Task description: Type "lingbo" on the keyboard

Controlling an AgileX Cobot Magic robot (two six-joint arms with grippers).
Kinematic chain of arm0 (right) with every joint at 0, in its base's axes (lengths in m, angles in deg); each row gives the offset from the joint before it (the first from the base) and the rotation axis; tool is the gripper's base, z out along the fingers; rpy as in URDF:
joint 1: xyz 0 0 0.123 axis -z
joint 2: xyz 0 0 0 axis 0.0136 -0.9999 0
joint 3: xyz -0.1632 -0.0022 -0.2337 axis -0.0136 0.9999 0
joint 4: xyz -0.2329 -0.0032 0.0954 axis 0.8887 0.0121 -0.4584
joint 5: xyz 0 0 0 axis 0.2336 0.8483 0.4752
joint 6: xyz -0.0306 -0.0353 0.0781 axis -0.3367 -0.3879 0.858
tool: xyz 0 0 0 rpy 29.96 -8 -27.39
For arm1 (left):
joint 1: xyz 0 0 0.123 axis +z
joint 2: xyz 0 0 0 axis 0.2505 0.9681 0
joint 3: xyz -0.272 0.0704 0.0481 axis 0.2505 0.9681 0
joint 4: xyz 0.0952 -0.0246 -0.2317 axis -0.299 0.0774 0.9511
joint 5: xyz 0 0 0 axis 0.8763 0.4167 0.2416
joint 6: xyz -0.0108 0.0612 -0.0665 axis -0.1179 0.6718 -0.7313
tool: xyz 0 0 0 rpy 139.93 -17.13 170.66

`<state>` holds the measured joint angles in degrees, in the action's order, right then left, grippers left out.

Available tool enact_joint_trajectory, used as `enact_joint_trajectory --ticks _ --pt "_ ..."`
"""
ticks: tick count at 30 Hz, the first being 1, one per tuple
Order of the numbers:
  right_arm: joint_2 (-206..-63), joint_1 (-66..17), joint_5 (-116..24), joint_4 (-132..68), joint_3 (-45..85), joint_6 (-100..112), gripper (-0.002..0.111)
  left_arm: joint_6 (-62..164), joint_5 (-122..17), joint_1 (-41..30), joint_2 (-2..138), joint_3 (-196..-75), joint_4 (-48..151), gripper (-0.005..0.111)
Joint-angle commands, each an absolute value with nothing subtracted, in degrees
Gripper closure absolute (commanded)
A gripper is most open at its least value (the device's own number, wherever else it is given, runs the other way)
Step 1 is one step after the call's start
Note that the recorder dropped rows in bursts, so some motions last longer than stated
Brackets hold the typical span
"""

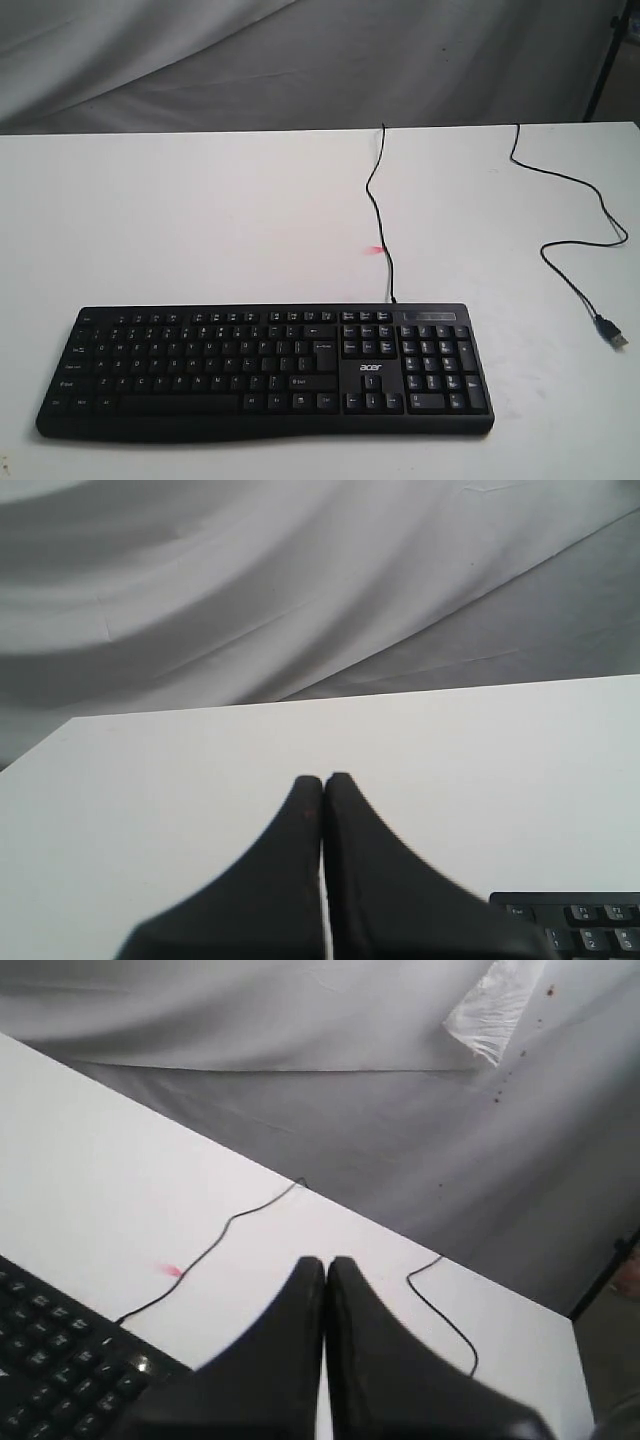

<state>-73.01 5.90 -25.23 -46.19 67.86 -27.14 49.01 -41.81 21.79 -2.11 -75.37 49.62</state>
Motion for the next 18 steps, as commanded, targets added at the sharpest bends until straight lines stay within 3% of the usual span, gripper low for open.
enact_joint_trajectory --ticks 1,5,18 --pt "-72.70 6.20 -37.86 -35.77 74.46 -15.89 0.108 48.85 -42.06 21.57 -1.93 -75.08 49.65 0.106" --pt "-72.70 6.20 -48.56 -29.27 81.38 -3.82 0.108 48.85 -42.06 21.57 -1.93 -75.08 49.65 0.106" --pt "-65.61 6.20 -40.86 -29.27 84.87 -3.58 0.108 48.85 -42.06 21.57 -1.93 -75.08 49.65 0.106"
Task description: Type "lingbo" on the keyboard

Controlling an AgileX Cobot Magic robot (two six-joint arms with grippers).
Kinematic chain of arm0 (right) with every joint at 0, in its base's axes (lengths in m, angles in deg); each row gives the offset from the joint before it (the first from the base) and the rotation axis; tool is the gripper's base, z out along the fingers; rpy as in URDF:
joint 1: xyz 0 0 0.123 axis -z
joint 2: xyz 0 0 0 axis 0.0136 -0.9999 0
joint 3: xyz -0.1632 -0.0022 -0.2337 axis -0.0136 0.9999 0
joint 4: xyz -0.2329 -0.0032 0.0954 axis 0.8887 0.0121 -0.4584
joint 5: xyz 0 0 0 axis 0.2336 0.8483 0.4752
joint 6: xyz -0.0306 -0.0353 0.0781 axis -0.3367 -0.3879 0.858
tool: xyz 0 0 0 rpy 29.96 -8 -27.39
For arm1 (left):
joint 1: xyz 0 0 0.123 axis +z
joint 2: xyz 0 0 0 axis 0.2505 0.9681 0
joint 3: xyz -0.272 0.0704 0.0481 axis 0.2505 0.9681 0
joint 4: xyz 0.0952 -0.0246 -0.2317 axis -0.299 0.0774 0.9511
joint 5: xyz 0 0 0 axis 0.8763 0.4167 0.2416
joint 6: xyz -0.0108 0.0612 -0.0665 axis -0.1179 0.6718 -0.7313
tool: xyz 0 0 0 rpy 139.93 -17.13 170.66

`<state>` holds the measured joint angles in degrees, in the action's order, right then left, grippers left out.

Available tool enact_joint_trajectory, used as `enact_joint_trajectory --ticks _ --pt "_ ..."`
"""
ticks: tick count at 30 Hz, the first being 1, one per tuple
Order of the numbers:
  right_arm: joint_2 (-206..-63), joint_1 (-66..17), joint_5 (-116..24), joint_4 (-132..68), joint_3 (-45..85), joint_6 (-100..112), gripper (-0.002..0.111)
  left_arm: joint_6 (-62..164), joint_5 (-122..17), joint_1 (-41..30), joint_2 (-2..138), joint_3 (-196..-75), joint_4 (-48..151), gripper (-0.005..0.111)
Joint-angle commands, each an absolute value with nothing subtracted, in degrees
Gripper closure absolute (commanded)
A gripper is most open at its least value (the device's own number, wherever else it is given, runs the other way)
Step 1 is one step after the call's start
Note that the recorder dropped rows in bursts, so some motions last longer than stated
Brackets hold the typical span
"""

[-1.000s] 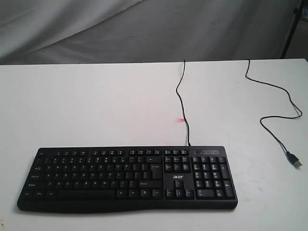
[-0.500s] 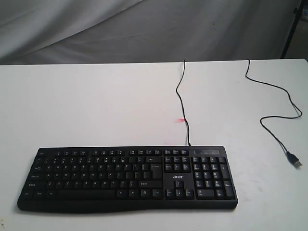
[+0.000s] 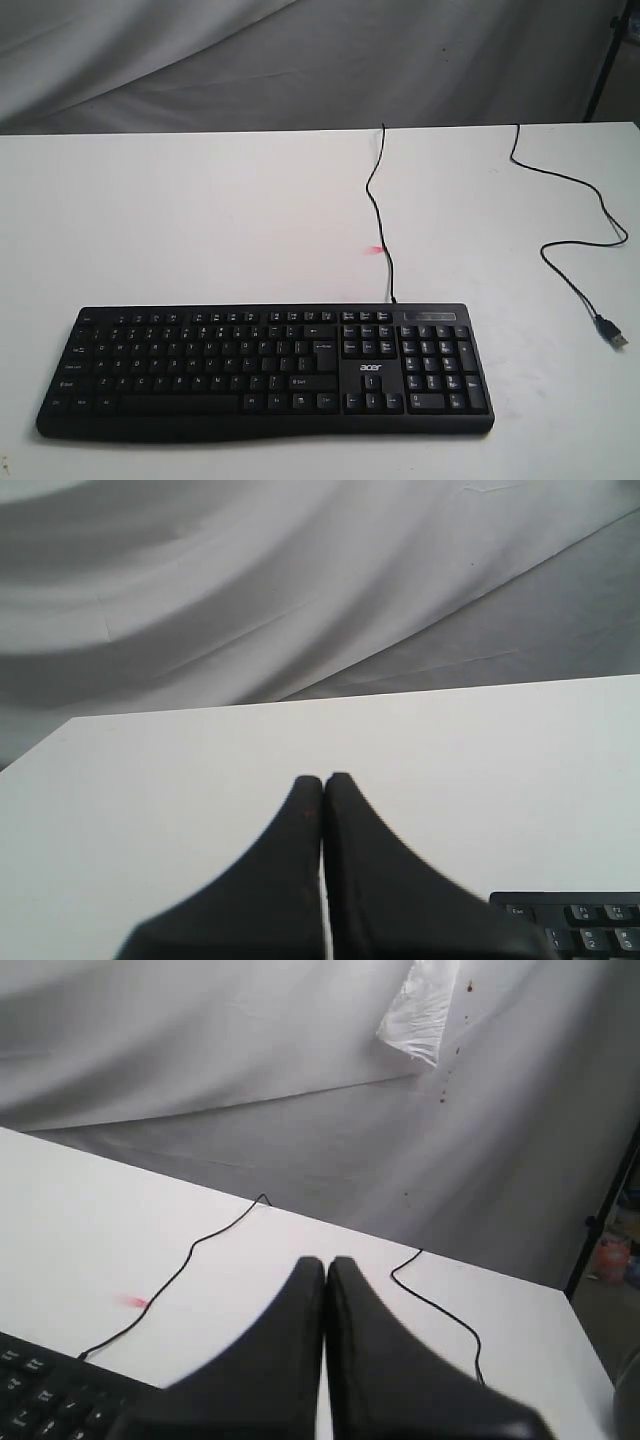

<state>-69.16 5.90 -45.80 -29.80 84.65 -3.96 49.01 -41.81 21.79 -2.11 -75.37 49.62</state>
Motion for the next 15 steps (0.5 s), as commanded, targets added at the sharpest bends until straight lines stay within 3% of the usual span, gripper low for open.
enact_joint_trajectory --ticks 1,15 --pt "-64.71 6.20 -38.99 -29.27 84.87 -3.58 0.108 48.85 -42.06 21.57 -1.93 -75.08 49.65 0.106" --pt "-63.79 6.20 -36.06 -29.51 84.87 -3.58 0.108 48.85 -42.06 21.57 -1.93 -75.08 49.65 0.106"
